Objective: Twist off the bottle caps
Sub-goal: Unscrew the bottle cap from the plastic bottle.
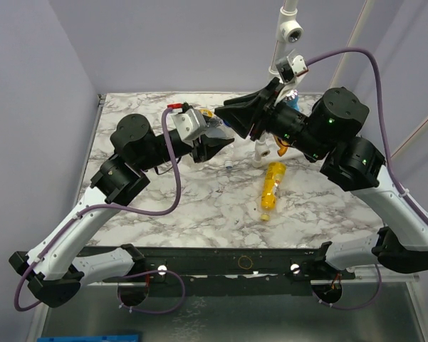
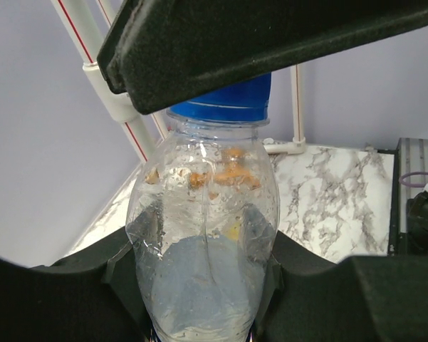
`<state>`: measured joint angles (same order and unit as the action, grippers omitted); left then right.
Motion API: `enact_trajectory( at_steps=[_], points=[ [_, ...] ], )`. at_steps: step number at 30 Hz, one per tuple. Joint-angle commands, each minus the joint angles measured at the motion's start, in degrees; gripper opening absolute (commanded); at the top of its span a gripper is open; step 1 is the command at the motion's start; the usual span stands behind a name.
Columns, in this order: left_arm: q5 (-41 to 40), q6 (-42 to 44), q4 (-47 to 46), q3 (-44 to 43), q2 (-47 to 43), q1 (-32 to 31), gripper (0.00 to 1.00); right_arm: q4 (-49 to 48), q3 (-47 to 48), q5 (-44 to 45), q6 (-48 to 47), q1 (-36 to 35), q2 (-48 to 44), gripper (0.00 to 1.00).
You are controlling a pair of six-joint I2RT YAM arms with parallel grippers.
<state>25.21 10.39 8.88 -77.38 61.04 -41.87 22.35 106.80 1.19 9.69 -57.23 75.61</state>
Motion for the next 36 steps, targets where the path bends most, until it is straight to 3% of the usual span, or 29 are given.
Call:
enact_trajectory(
  at_steps=[1, 5, 13, 17, 22, 23, 24, 25, 26, 32, 36],
  points=[
    [0.5, -6.8, -2.5, -2.6, 0.6, -0.1, 0.00, -0.5, -0.5, -3.2, -1.0, 0.0, -1.5, 0.03],
    [10.6, -12.8, -2.2, -4.3, 0.8, 0.0, 0.00, -0.8, -2.1, -13.8, -5.1, 0.0, -2.6, 0.01],
    [42.3, -26.0, -2.1, -9.6, 3.4, 0.0, 0.00, 8.5, 5.0, -44.9, -12.0, 0.0, -1.6, 0.01],
    [46.5, -27.4, -2.3, -10.2, 3.7, -0.1, 0.00, 10.0, 6.2, -53.1, -13.4, 0.0, -1.2, 0.01],
    [46.7, -25.9, -2.2, -8.8, 2.9, 0.0, 0.00, 9.7, 6.6, -49.7, -13.3, 0.0, -1.1, 0.02],
    [46.2, -24.8, -1.9, -8.4, 2.6, 0.0, 0.00, 8.7, 6.2, -47.3, -13.0, 0.0, -1.4, 0.16],
    [45.5, -23.3, -1.1, -8.0, 2.4, 0.1, 0.00, 7.1, 5.5, -43.3, -12.4, 0.0, -2.0, 0.43],
    [44.9, -21.6, -0.2, -7.7, 2.2, 0.1, 0.00, 4.6, 4.2, -39.4, -11.0, 0.0, -2.9, 0.63],
    [43.8, -19.0, 1.2, -7.4, 1.9, 0.2, 0.00, 2.1, 3.1, -34.6, -10.5, 0.0, -3.6, 0.74],
    [31.6, -3.7, 5.9, -5.1, -0.3, 0.2, 0.00, -4.2, -3.3, -19.3, -7.2, 0.0, -7.1, 1.00],
    [29.9, 0.6, 6.2, -3.8, -1.0, 0.2, 0.00, -8.6, -7.1, -9.7, -6.1, 0.0, -8.6, 1.00]
  ],
)
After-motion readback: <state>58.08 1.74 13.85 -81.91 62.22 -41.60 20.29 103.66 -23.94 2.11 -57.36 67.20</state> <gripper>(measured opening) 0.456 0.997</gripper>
